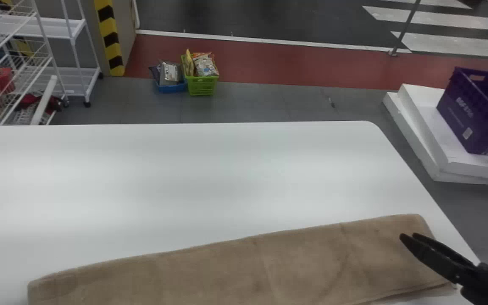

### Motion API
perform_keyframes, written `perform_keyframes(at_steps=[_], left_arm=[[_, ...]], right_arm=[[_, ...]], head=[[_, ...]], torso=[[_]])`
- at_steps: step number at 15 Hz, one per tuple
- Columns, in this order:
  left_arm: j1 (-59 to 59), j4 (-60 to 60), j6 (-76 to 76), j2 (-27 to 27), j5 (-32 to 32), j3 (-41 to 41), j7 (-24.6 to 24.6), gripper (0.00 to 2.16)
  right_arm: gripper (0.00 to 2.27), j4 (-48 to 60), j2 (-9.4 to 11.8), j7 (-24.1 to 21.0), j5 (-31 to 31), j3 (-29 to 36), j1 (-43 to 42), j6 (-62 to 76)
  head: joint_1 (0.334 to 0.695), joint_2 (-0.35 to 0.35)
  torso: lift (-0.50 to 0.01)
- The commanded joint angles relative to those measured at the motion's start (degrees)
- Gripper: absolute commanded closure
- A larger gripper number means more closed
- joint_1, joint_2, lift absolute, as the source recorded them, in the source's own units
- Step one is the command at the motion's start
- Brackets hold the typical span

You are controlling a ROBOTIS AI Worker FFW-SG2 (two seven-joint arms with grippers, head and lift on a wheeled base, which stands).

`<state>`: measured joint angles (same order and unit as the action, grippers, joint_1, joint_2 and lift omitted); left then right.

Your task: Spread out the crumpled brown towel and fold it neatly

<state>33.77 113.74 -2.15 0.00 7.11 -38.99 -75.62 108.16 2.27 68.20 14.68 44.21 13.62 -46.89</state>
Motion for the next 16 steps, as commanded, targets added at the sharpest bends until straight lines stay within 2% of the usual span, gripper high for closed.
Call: perform_keyframes(at_steps=[1, 3, 5, 9, 14, 16], left_arm=[[-0.63, 1.22, 15.48, -0.15, -2.10, 0.76, 2.23, 0.15], [-0.63, 2.54, 21.63, -0.15, -2.45, 1.99, 3.90, 0.21], [-0.46, 4.83, 27.43, -0.15, -3.51, 2.25, 4.17, 0.21], [0.78, 7.81, 28.48, -0.15, -2.80, 3.48, 5.22, 0.22], [3.06, 10.80, 28.48, -0.15, -1.49, 7.26, 10.14, 0.26], [3.59, 11.15, 28.31, -0.15, 1.06, 10.25, 13.22, 0.26]], right_arm=[[0.08, -0.06, -0.07, 0.00, 0.09, 0.00, 0.09, 0.00], [0.08, -0.06, -0.07, 0.00, 0.00, 0.27, 0.27, 0.00], [0.08, -0.06, -0.07, 0.00, 0.00, 0.62, 0.44, 0.00], [0.08, -0.15, -0.07, 0.09, 0.09, 0.88, 0.62, 0.00], [0.08, -0.15, -0.07, 0.00, 0.00, 0.79, 0.44, 0.00], [0.08, -0.15, 0.02, 0.00, 0.00, 0.97, 0.44, 0.00]], head=[[0.695, -0.077], [0.695, -0.054], [0.695, -0.061], [0.695, -0.084], [0.695, -0.106], [0.695, -0.117]], torso=[[-0.128], [-0.128], [-0.128], [-0.128], [-0.128], [-0.128]])
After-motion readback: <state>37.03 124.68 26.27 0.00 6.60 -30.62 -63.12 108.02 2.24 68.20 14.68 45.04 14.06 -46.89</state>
